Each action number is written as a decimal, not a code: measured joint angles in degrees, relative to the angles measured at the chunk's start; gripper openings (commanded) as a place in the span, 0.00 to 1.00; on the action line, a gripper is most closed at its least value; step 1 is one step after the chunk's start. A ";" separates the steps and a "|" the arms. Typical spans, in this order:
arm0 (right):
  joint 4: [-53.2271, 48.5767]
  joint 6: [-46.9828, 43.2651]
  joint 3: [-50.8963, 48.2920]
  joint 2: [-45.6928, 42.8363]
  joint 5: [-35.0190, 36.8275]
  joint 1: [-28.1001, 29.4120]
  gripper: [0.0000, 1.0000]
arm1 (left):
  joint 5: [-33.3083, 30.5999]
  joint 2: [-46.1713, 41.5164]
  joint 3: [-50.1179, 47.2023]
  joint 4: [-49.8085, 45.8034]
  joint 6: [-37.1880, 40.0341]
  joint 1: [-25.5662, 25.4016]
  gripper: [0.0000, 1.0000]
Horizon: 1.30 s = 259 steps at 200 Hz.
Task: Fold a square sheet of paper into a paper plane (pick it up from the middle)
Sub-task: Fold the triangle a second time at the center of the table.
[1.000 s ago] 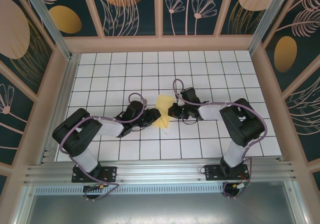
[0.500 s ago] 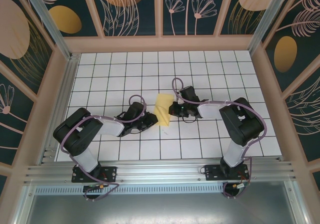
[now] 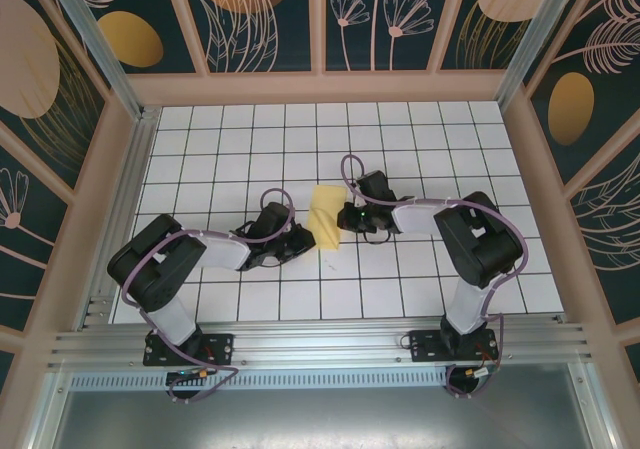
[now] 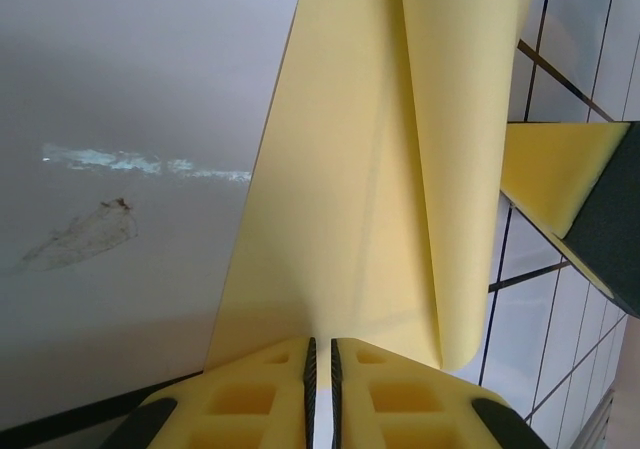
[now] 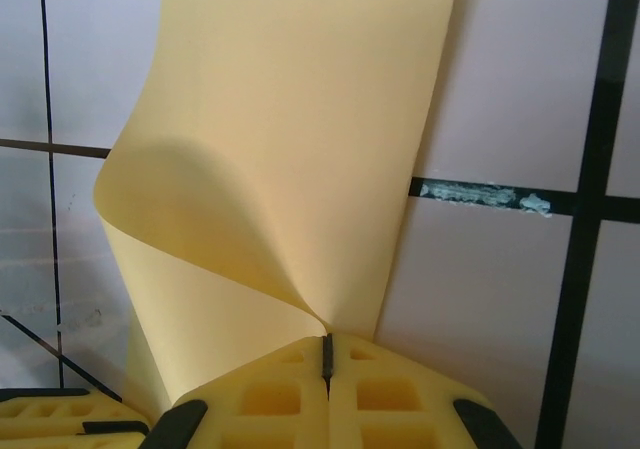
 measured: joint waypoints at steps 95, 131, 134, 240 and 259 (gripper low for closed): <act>-0.61 -0.90 0.35 0.00 0.66 0.00 0.04 | 0.07 0.15 0.68 -1.51 1.14 0.02 0.13; -0.83 -1.36 0.74 0.22 1.51 0.00 0.04 | 0.11 0.15 0.74 -1.57 1.33 0.02 0.13; -0.85 -1.38 0.83 0.26 1.51 0.00 0.04 | 0.13 0.17 0.74 -1.57 1.38 0.02 0.13; -0.96 -2.36 1.95 1.22 1.66 0.00 0.04 | 0.20 0.26 0.96 -1.99 1.49 0.04 0.12; -0.96 -3.08 1.95 1.22 1.60 0.00 0.04 | 0.17 0.26 1.14 -2.34 1.46 0.04 0.12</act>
